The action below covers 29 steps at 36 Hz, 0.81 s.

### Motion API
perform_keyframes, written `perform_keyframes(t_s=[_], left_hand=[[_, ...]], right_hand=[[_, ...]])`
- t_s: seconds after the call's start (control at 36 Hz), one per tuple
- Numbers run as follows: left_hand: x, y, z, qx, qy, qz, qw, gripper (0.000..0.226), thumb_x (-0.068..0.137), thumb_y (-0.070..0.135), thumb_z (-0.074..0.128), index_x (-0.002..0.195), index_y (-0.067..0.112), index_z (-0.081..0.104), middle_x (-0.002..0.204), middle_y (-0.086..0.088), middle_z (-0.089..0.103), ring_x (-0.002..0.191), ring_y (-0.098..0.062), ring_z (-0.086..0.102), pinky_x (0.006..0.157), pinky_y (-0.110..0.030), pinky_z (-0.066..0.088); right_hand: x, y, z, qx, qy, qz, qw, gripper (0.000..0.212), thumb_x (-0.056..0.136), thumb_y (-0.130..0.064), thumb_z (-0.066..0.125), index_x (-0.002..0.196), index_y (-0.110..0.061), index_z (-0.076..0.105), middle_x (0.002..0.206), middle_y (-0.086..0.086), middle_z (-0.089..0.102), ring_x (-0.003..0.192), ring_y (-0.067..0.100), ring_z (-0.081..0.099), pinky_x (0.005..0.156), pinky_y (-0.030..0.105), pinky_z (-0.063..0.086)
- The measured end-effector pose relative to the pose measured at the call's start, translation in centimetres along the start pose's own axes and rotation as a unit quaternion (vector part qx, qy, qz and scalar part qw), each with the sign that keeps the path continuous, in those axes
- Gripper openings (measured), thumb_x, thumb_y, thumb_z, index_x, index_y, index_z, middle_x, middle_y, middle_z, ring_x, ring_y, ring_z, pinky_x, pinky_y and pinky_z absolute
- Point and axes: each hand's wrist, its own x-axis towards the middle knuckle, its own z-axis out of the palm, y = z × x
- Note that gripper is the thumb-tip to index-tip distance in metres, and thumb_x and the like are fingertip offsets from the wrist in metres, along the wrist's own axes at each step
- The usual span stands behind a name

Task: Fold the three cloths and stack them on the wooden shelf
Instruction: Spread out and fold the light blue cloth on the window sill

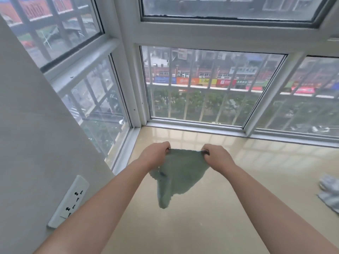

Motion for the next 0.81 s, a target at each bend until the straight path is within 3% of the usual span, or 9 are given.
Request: perform_keyframes(t_s=[0.08, 0.19, 0.33, 0.44, 0.53, 0.61, 0.69, 0.81], left_hand=[[0.1, 0.6, -0.5, 0.028, -0.002, 0.018, 0.999, 0.025, 0.093, 0.004, 0.035, 0.109, 0.011, 0.053, 0.105, -0.01, 0.059, 0.085, -0.024, 0.046, 0.069, -0.031, 0.036], [0.4, 1.7, -1.6, 0.035, 0.002, 0.04, 0.999, 0.023, 0.091, 0.0, 0.035, 0.102, 0.012, 0.051, 0.094, -0.005, 0.052, 0.083, -0.021, 0.042, 0.069, -0.028, 0.031], [0.5, 3.3, -2.4, 0.038, -0.004, 0.053, 0.998, 0.021, 0.08, -0.007, 0.034, 0.086, 0.013, 0.039, 0.073, 0.002, 0.039, 0.08, -0.023, 0.04, 0.064, -0.029, 0.027], [0.4, 4.8, -3.0, 0.032, 0.047, 0.066, 0.996, 0.03, 0.08, -0.006, 0.036, 0.068, 0.02, 0.028, 0.068, 0.004, 0.036, 0.077, -0.024, 0.041, 0.063, -0.031, 0.03], [0.1, 6.0, -3.5, -0.022, 0.107, 0.078, 0.991, 0.023, 0.08, -0.004, 0.037, 0.071, 0.017, 0.035, 0.07, -0.001, 0.043, 0.076, -0.026, 0.043, 0.065, -0.033, 0.034], [-0.1, 7.0, -4.1, -0.043, 0.135, 0.101, 0.985, 0.026, 0.081, -0.003, 0.037, 0.067, 0.018, 0.032, 0.071, -0.006, 0.044, 0.071, -0.027, 0.039, 0.061, -0.032, 0.029], [-0.3, 7.4, -4.7, -0.05, 0.14, 0.146, 0.978, 0.02, 0.088, 0.011, 0.047, 0.07, 0.015, 0.038, 0.065, -0.005, 0.045, 0.066, -0.026, 0.041, 0.058, -0.033, 0.028], [-0.8, 8.1, -5.7, -0.009, 0.099, 0.193, 0.976, 0.038, 0.086, 0.04, 0.062, 0.07, 0.015, 0.039, 0.063, 0.005, 0.039, 0.063, -0.018, 0.039, 0.054, -0.028, 0.027]], right_hand=[[-0.3, 0.8, -1.8, -0.016, 0.015, 0.001, 1.0, 0.02, 0.09, -0.012, 0.044, 0.078, -0.023, 0.056, 0.087, -0.002, 0.055, 0.084, 0.023, 0.049, 0.058, 0.028, 0.031], [-0.7, 1.7, -4.2, -0.029, 0.034, 0.01, 0.999, 0.021, 0.09, -0.011, 0.044, 0.098, -0.019, 0.062, 0.101, 0.001, 0.062, 0.087, 0.021, 0.05, 0.066, 0.027, 0.035], [-1.6, 1.5, -6.5, -0.043, 0.034, 0.012, 0.998, 0.031, 0.083, 0.0, 0.039, 0.087, -0.025, 0.056, 0.098, 0.003, 0.06, 0.085, 0.02, 0.047, 0.065, 0.027, 0.036], [-2.3, 1.6, -8.2, -0.046, 0.053, 0.006, 0.998, 0.029, 0.079, 0.006, 0.038, 0.079, -0.02, 0.05, 0.086, 0.002, 0.051, 0.084, 0.021, 0.044, 0.065, 0.026, 0.032], [-2.6, 1.6, -9.7, -0.03, 0.072, 0.005, 0.997, 0.029, 0.079, 0.009, 0.037, 0.078, -0.018, 0.048, 0.085, 0.003, 0.047, 0.083, 0.021, 0.042, 0.065, 0.025, 0.029], [-2.8, 1.7, -10.8, -0.029, 0.085, 0.01, 0.996, 0.031, 0.079, 0.009, 0.036, 0.065, -0.019, 0.036, 0.083, 0.006, 0.044, 0.082, 0.022, 0.04, 0.064, 0.027, 0.027], [-3.3, 1.6, -11.7, -0.03, 0.086, 0.02, 0.996, 0.037, 0.079, 0.008, 0.036, 0.06, -0.022, 0.028, 0.074, 0.002, 0.041, 0.079, 0.022, 0.039, 0.062, 0.028, 0.028], [-3.7, 1.7, -12.5, -0.012, 0.089, 0.037, 0.995, 0.034, 0.075, 0.011, 0.034, 0.059, -0.019, 0.027, 0.064, -0.003, 0.032, 0.075, 0.021, 0.035, 0.05, 0.026, 0.019]])
